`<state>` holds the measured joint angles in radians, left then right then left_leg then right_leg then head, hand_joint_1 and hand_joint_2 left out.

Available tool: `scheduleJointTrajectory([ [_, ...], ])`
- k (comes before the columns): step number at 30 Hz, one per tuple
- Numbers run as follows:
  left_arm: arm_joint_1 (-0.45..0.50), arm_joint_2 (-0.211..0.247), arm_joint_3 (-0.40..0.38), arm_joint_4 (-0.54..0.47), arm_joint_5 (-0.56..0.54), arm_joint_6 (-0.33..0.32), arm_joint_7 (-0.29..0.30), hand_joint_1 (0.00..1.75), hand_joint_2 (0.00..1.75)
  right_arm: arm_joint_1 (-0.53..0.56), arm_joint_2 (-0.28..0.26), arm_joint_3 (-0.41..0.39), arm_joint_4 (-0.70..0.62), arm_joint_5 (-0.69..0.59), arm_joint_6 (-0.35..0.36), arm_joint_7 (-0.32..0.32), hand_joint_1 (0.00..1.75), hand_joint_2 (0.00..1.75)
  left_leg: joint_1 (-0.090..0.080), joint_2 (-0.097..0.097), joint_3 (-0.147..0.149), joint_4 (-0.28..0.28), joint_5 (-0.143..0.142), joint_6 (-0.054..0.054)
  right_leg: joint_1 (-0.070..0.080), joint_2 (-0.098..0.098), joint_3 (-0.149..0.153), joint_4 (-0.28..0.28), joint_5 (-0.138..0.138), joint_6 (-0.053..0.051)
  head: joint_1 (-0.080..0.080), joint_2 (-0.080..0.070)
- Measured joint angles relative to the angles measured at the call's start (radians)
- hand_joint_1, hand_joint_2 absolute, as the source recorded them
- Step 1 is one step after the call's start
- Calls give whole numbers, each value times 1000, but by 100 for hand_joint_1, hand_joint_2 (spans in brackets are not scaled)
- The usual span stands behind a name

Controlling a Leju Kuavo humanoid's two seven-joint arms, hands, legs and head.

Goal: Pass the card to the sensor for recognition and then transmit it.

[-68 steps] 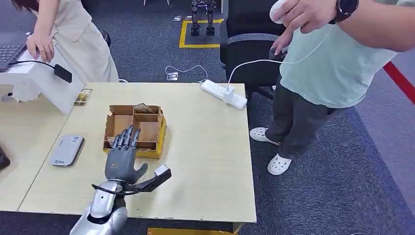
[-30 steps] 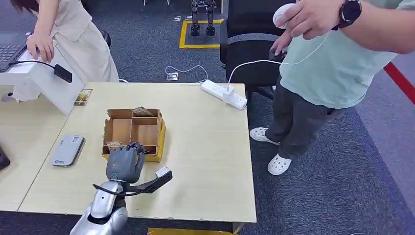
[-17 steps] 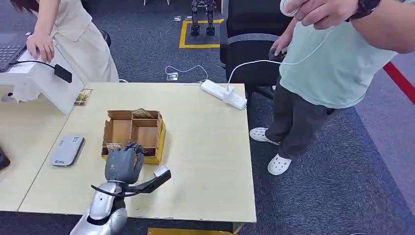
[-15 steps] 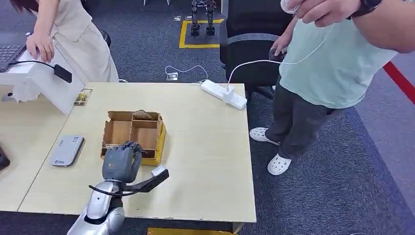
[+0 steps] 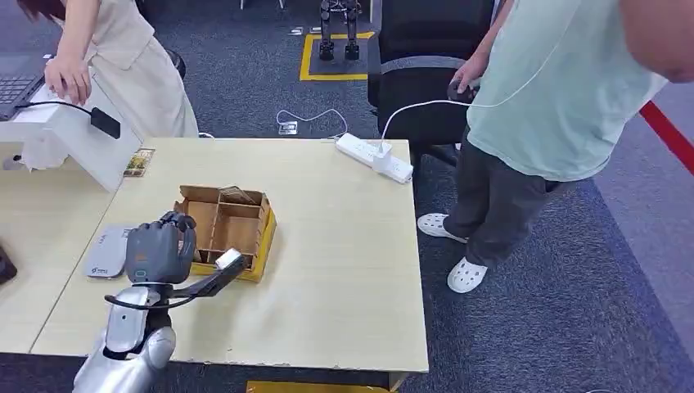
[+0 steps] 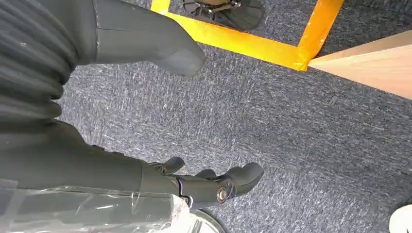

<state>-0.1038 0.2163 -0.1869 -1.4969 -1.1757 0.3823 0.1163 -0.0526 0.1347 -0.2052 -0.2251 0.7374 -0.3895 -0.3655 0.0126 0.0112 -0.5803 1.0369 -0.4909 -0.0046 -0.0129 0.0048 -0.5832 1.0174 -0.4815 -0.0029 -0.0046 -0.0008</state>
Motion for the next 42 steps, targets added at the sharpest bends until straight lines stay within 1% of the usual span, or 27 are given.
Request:
scheduleJointTrajectory([
  [5, -21, 23, 26, -18, 2, 11, -3, 175, 175, 0, 0, -1, 0, -1, -2, -2, 0, 175, 0, 0, 0, 0, 0, 0, 0, 0, 0, 0, 0, 0, 0, 0],
  [14, -41, 33, 40, -21, 2, 11, -3, 175, 175, 0, 2, -2, 0, -1, -2, -2, 0, 175, 0, 0, 0, 0, 0, 0, 0, 0, 0, 0, 0, 0, 0, 0],
  [15, -42, 33, 40, -21, 2, 11, -3, 37, 175, 0, 2, -2, 0, -1, -2, -2, 0, 175, 0, 0, 0, 0, 0, 0, 0, 0, 0, 0, 0, 0, 0, 0],
  [16, -43, 33, 40, -21, 2, 11, -4, 0, 175, 0, 2, -2, 0, -1, -2, -2, 0, 175, 0, 0, 0, 0, 0, 0, 0, 0, 0, 0, 0, 0, 0, 0],
  [20, -45, 33, 39, -21, 12, -4, -26, 0, 175, 0, 2, -3, 0, -4, -3, -2, 0, 175, 0, 0, 0, 0, 0, 0, 0, 0, 0, 0, 0, 0, 0, 0],
  [22, -49, 40, 38, -21, 49, -58, -51, 0, 175, 0, 2, -3, 0, -6, -2, -3, 0, 175, 0, 0, 0, 0, 0, 0, 0, 0, 0, 0, 0, 0, 0, 0],
  [24, -56, 63, 35, -21, 105, -149, -87, 0, 175, 0, 2, -3, 0, -6, -1, -6, 0, 175, 0, 0, 0, 0, 0, 0, 0, 0, 0, 0, 0, 0, 0, 0],
  [25, -58, 83, 32, -22, 136, -193, -107, 0, 175, 0, 2, -3, 0, -5, 1, -7, 0, 175, 0, 0, 0, 0, 0, 0, 0, 1, 0, 0, 0, 0, 0, 0],
  [27, -60, 120, 20, -29, 182, -261, -145, 0, 175, 0, 2, -3, 0, -1, 3, -7, 0, 175, 1, 0, 0, 0, 0, 0, 1, 1, -1, 0, 0, 0, 0, 0],
  [32, -55, 222, 1, -66, 248, -349, -204, 0, 175, -1, 2, -3, 0, 5, 15, -7, 0, 175, 1, 0, 0, 0, 0, -1, 1, 1, -1, 1, 0, 0, 0, 0],
  [35, -48, 281, -14, -90, 296, -415, -242, 0, 175, -4, 2, -3, 0, 11, 20, -7, 0, 175, 1, 0, 0, 0, 0, -1, 1, 1, 0, 1, 0, 0, 0, 0],
  [36, -43, 314, -21, -103, 318, -443, -257, 0, 175, -6, 2, -3, 0, 12, 21, -5, 0, 175, 2, 1, 0, 0, 0, -1, 1, 1, -1, 1, 0, 0, 0, 0],
  [39, -32, 398, -31, -138, 400, -492, -295, 0, 175, -11, 2, -3, 0, 18, 23, -2, 0, 175, 2, 1, 0, 0, 0, -1, 1, 1, -1, 1, 0, 0, 0, 0],
  [41, -23, 443, -32, -162, 447, -515, -308, 0, 175, -14, 2, -3, 0, 23, 27, 0, 0, 175, 2, 1, 0, 0, 0, -1, 1, 1, -1, 1, 0, 0, 0, 0],
  [42, -17, 473, -32, -179, 467, -534, -308, 0, 175, -16, 2, -3, 0, 23, 30, 1, 0, 175, 2, 1, 0, 0, 0, -1, 1, 1, -1, 1, 0, 0, 0, 0],
])
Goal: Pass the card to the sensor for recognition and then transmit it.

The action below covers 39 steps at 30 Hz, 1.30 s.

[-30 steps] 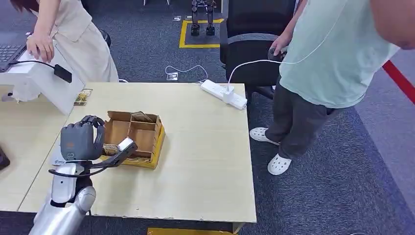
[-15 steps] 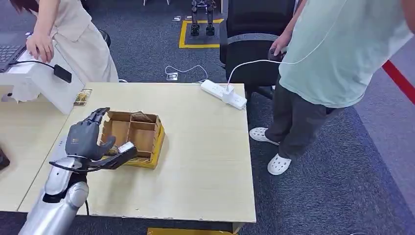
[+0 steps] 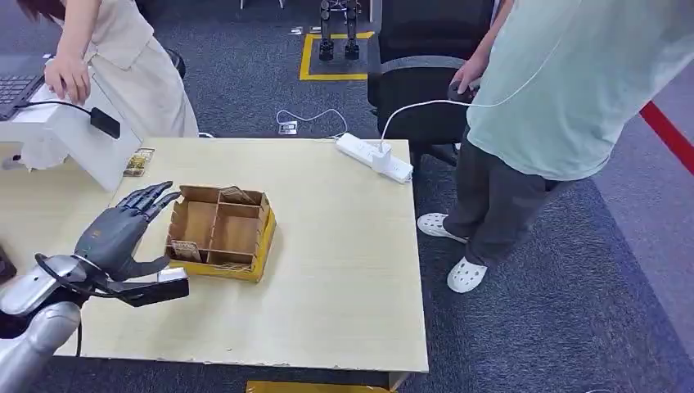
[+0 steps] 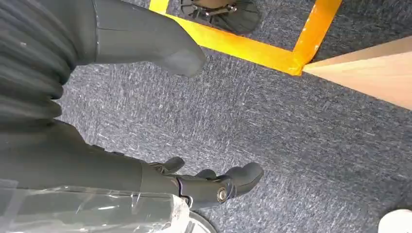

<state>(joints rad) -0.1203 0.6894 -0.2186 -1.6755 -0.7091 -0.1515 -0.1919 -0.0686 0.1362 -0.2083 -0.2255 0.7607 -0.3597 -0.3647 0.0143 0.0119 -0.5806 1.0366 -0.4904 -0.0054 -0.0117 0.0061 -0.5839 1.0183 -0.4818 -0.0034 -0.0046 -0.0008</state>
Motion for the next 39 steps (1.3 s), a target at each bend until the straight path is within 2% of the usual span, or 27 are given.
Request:
scheduleJointTrajectory([
  [4, 18, 96, -4, -46, 29, -51, -13, 0, 175, -4, 0, 0, 0, 2, 5, 3, 0, 175, 0, 0, 0, 0, 0, 0, 0, 0, 0, 0, 0, 0, 0, 0],
  [6, 29, 125, -7, -63, 22, -55, -12, 0, 175, -7, 0, 0, 0, 2, 5, 5, 0, 175, 0, 0, 0, 0, 0, 0, 0, 0, 0, 0, 0, 0, 0, 0],
  [12, 76, 141, -51, -94, -104, -5, 43, 0, 175, -12, 1, 0, 0, 2, 6, 6, 0, 175, 0, 0, 0, 0, 0, 0, 0, 0, 0, 0, 0, 0, 0, 0],
  [23, 155, 189, -109, -134, -124, 4, 43, 0, 175, -13, 3, 0, 0, 6, 6, 12, 0, 175, 0, 0, 0, 0, 0, 0, 0, 0, 0, 0, 0, -1, 0, 0],
  [30, 160, 201, -126, -151, -127, 3, 43, 0, 175, -15, 3, 0, 0, 11, 6, 12, 0, 175, 0, 0, 0, 0, 0, 0, 0, -1, 0, 0, 0, -1, 0, 0],
  [33, 160, 194, -133, -156, -150, 22, 44, 0, 175, -16, 3, 0, 0, 11, 5, 12, 0, 175, 0, 0, 0, 0, 0, 0, 0, -1, 0, 0, 0, -1, 0, 0],
  [36, 160, 152, -145, -156, -184, 69, 62, 0, 175, -17, 3, 0, 0, 3, 3, 12, 0, 175, 0, -1, 0, 0, 0, 0, 0, -1, 0, 0, 0, 0, 0, 0],
  [39, 160, 89, -181, -153, -229, 103, 87, 0, 175, -16, 3, 0, 0, 2, 2, 11, 0, 175, -1, -1, 0, 0, 0, 0, 0, -1, 0, -1, 0, 0, 0, 0],
])
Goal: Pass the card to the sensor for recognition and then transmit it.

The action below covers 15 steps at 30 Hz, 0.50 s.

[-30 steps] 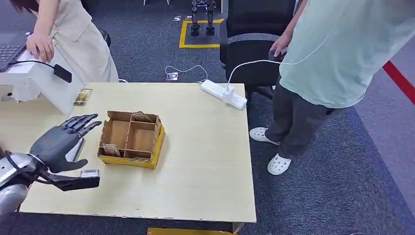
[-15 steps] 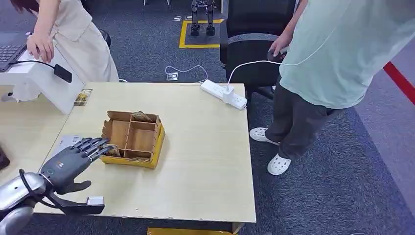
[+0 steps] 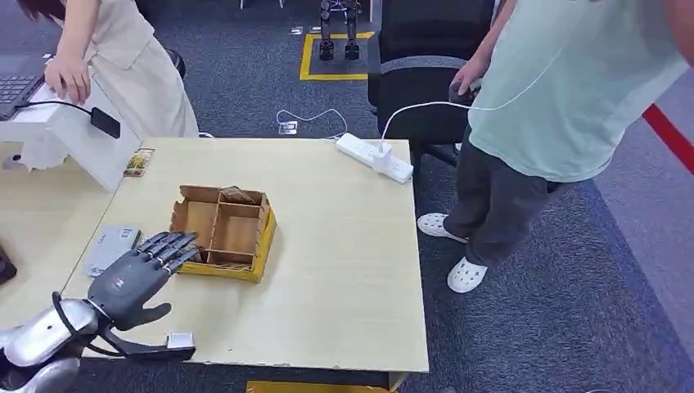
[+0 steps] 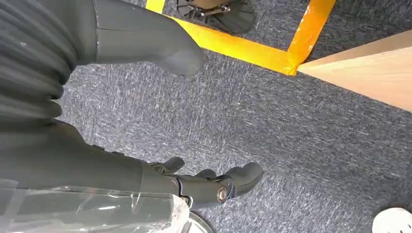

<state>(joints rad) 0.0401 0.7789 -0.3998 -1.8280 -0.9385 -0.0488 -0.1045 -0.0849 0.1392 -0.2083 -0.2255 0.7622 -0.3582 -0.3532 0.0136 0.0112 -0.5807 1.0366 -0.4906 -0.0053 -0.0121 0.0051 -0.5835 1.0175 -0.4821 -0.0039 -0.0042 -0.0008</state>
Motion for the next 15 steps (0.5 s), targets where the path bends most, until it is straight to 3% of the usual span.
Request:
scheduleJointTrajectory([
  [5, 0, -87, -51, 20, -41, 32, 28, 0, 175, 0, 0, 0, 0, -1, 0, 0, 0, 175, 0, 0, 0, 0, 0, 0, 0, 0, 0, 0, 0, 0, 0, 0],
  [12, 1, -153, -101, 63, -70, 51, 45, 0, 175, 1, 0, 0, 0, 1, -3, 0, 0, 175, 0, 0, 0, 0, 0, 0, 0, 0, 0, 0, 0, 0, 0, 0],
  [15, 1, -178, -109, 76, -125, 87, 87, 0, 175, 1, 0, 0, 0, 1, -6, 0, 0, 175, 0, 0, 0, 0, 0, 0, 0, 0, 0, 0, 0, 0, 0, 0],
])
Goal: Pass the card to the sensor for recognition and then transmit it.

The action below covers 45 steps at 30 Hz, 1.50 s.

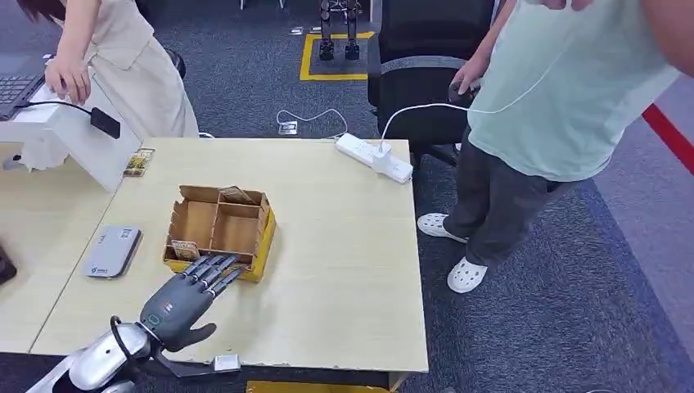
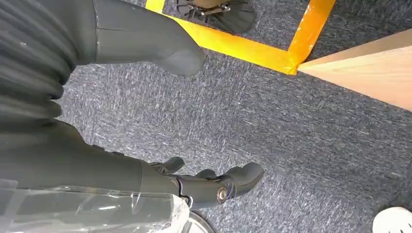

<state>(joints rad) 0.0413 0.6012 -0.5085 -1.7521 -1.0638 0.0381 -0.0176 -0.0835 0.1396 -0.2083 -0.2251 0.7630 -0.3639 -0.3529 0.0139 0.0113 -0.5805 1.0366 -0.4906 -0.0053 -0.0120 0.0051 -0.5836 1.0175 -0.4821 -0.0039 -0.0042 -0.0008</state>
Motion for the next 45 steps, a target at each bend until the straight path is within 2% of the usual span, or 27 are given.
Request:
scheduleJointTrajectory([
  [6, -2, -80, -3, 26, -154, 69, 125, 0, 175, 7, 0, 0, 0, -5, -10, -6, 0, 175, 0, 0, 0, 0, 0, 0, 0, 0, 0, 0, 0, 0, 0, 0],
  [11, -4, -143, 13, 48, -219, 87, 177, 0, 175, 13, 3, 0, 0, -5, -11, -7, 0, 175, 0, 0, 0, 0, 0, 0, 0, 0, 0, 0, 0, 0, 0, 0],
  [19, -5, -204, 32, 92, -224, 86, 173, 0, 175, 16, 3, -5, 0, -3, -11, -7, 0, 175, 0, 0, 0, 0, 0, 0, 0, 0, 0, 0, 0, 0, 0, 0],
  [25, -17, -248, 37, 138, -266, 81, 214, 0, 175, 16, 3, -7, 0, 0, -11, -6, 0, 175, 0, 0, 0, 0, 0, 0, 0, 0, 0, 0, 0, 0, 0, 0],
  [34, -32, -305, 45, 206, -292, 83, 241, 0, 175, 16, 5, -9, 0, 0, -11, -3, 0, 175, 0, 0, 0, 0, 0, 0, 0, 0, 0, 0, 0, 0, 0, 0],
  [45, -43, -353, 93, 223, -297, 115, 245, 0, 175, 21, 5, -15, 0, 2, -15, -3, 0, 175, 0, 0, 0, 0, 0, 0, 0, 0, 0, 0, 0, 0, 0, 0],
])
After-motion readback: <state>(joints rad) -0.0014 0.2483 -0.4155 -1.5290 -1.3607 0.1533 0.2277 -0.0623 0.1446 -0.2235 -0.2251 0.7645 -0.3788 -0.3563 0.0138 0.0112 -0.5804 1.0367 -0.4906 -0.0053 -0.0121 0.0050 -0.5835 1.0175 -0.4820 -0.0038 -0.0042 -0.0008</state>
